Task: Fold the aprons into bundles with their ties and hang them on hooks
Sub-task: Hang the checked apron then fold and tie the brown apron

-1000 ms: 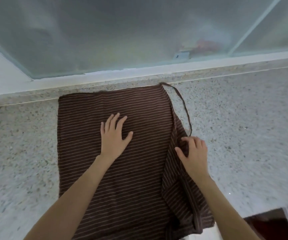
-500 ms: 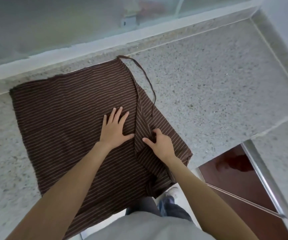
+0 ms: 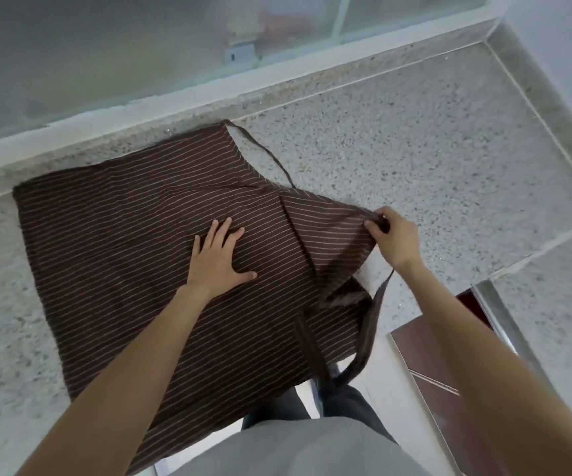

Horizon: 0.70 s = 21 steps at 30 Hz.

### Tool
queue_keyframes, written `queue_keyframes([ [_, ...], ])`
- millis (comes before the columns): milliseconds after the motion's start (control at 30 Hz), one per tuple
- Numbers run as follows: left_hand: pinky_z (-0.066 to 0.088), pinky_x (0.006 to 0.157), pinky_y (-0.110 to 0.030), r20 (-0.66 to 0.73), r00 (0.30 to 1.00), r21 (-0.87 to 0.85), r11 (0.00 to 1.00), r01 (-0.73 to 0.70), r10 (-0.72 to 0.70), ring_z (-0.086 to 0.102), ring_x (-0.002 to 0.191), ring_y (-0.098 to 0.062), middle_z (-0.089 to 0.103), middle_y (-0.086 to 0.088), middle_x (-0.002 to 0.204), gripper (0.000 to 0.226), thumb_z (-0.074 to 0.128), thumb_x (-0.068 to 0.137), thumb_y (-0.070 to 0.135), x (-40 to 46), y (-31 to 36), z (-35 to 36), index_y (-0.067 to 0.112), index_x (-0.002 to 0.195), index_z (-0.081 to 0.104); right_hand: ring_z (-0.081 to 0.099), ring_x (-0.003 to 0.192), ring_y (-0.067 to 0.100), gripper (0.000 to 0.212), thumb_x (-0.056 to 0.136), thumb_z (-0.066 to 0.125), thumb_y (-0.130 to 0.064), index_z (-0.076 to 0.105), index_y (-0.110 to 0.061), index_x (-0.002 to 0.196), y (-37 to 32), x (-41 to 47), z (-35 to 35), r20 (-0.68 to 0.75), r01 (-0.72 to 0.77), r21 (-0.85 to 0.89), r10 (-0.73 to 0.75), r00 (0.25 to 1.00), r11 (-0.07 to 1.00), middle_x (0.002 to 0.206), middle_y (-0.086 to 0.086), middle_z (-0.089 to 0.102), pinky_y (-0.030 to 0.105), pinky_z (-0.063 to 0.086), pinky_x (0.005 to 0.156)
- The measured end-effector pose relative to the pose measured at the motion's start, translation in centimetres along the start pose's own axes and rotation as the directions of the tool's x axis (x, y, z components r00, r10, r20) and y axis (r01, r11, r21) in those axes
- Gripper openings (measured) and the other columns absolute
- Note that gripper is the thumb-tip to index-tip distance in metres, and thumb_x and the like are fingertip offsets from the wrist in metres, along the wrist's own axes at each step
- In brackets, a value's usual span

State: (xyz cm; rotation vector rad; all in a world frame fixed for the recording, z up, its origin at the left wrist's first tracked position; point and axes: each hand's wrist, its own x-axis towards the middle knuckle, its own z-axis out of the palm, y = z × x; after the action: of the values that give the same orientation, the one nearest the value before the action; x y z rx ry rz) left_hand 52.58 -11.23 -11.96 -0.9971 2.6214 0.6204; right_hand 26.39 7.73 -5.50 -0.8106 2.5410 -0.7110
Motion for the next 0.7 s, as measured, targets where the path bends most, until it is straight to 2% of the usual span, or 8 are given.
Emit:
queue_keyframes([
  [133, 0.004, 0.116, -0.052, 0.017, 0.999, -0.007, 0.999, 0.037, -0.037, -0.008, 0.144, -0.018, -0.003, 0.005, 0.157, 0.099, 0.066, 0.068, 0.066, 0.1, 0.6, -0.5, 0.03, 0.147, 0.016, 0.06, 0.078, 0.033, 0.02, 0.094, 0.052, -0.025, 0.059, -0.009, 0.103, -0.4, 6.5, -3.4, 0.025, 0.301, -0.523, -0.338, 0.941, 0.798, 0.09, 0.013, 0.063, 0.031, 0.036, 0.057],
  [200, 0.002, 0.115, -0.054, 0.037, 0.996, 0.003, 0.997, 0.075, -0.075, -0.008, 0.144, -0.019, -0.002, 0.004, 0.157, 0.1, 0.069, 0.067, 0.063, 0.2, 1.1, -0.8, 0.03, 0.146, 0.017, 0.06, 0.078, 0.035, 0.02, 0.094, 0.052, -0.024, 0.059, -0.008, 0.103, -1.0, 9.7, -4.3, 0.077, 0.404, -0.621, -0.46, 0.885, 0.672, 0.09, 0.015, 0.062, 0.034, 0.038, 0.056],
  [267, -0.001, 0.113, -0.056, 0.046, 0.991, 0.036, 0.992, 0.125, -0.126, -0.007, 0.144, -0.023, -0.002, 0.0, 0.157, 0.098, 0.07, 0.068, 0.059, 0.4, 2.0, -1.0, 0.03, 0.146, 0.017, 0.057, 0.082, 0.035, 0.019, 0.09, 0.059, -0.022, 0.059, -0.007, 0.101, -1.3, 12.7, -4.7, 0.161, 0.512, -0.651, -0.558, 0.814, 0.56, 0.089, 0.016, 0.062, 0.039, 0.044, 0.066],
  [333, 0.0, 0.114, -0.054, -0.012, 0.99, 0.042, 0.989, 0.144, -0.143, -0.002, 0.143, -0.026, 0.003, -0.005, 0.157, 0.09, 0.067, 0.073, 0.055, 0.5, 3.8, -1.0, 0.029, 0.145, 0.02, 0.051, 0.102, 0.035, 0.032, 0.088, 0.062, -0.027, 0.057, -0.012, 0.115, -1.1, 14.8, -4.1, 0.261, 0.579, -0.631, -0.562, 0.785, 0.516, 0.108, 0.017, 0.06, 0.043, 0.037, 0.088],
  [433, 0.021, 0.112, -0.045, -0.194, 0.974, -0.079, 0.992, 0.101, -0.115, 0.023, 0.136, -0.025, 0.028, -0.005, 0.149, 0.071, 0.058, 0.083, 0.05, 0.9, 8.3, -0.9, 0.023, 0.142, 0.03, 0.031, 0.13, 0.032, 0.048, 0.088, 0.057, -0.033, 0.048, -0.018, 0.132, -0.1, 15.6, -3.4, 0.271, 0.599, -0.445, -0.537, 0.799, 0.666, 0.136, 0.012, 0.045, 0.045, 0.016, 0.104],
  [567, 0.039, 0.103, -0.038, -0.15, 0.972, -0.36, 0.926, 0.117, -0.181, 0.042, 0.124, -0.021, 0.043, -0.003, 0.137, 0.067, 0.056, 0.087, 0.049, 2.8, 14.6, -0.3, 0.02, 0.142, 0.03, 0.05, 0.109, 0.032, 0.048, 0.087, 0.04, -0.049, 0.061, -0.014, 0.112, 2.4, 12.1, -3.1, 0.164, 0.62, -0.216, -0.598, 0.785, 0.755, 0.112, 0.01, 0.059, 0.042, 0.032, 0.091],
  [633, 0.041, 0.101, -0.035, -0.09, 0.966, -0.44, 0.88, 0.181, -0.243, 0.047, 0.121, -0.019, 0.043, -0.004, 0.138, 0.075, 0.06, 0.085, 0.048, 4.0, 17.2, 0.2, 0.018, 0.145, 0.025, 0.056, 0.096, 0.026, 0.05, 0.085, 0.041, -0.058, 0.061, -0.016, 0.102, 4.1, 9.5, -2.8, 0.228, 0.63, -0.15, -0.593, 0.772, 0.762, 0.098, 0.003, 0.061, 0.04, 0.038, 0.083],
  [700, 0.043, 0.097, -0.032, -0.028, 0.942, -0.532, 0.803, 0.268, -0.334, 0.051, 0.116, -0.019, 0.04, -0.006, 0.139, 0.083, 0.065, 0.083, 0.044, 5.1, 19.3, 0.6, 0.016, 0.147, 0.02, 0.057, 0.096, 0.022, 0.05, 0.082, 0.049, -0.061, 0.057, -0.019, 0.107, 6.0, 7.3, -2.5, 0.39, 0.649, -0.139, -0.561, 0.73, 0.748, 0.099, -0.002, 0.061, 0.038, 0.038, 0.083],
])
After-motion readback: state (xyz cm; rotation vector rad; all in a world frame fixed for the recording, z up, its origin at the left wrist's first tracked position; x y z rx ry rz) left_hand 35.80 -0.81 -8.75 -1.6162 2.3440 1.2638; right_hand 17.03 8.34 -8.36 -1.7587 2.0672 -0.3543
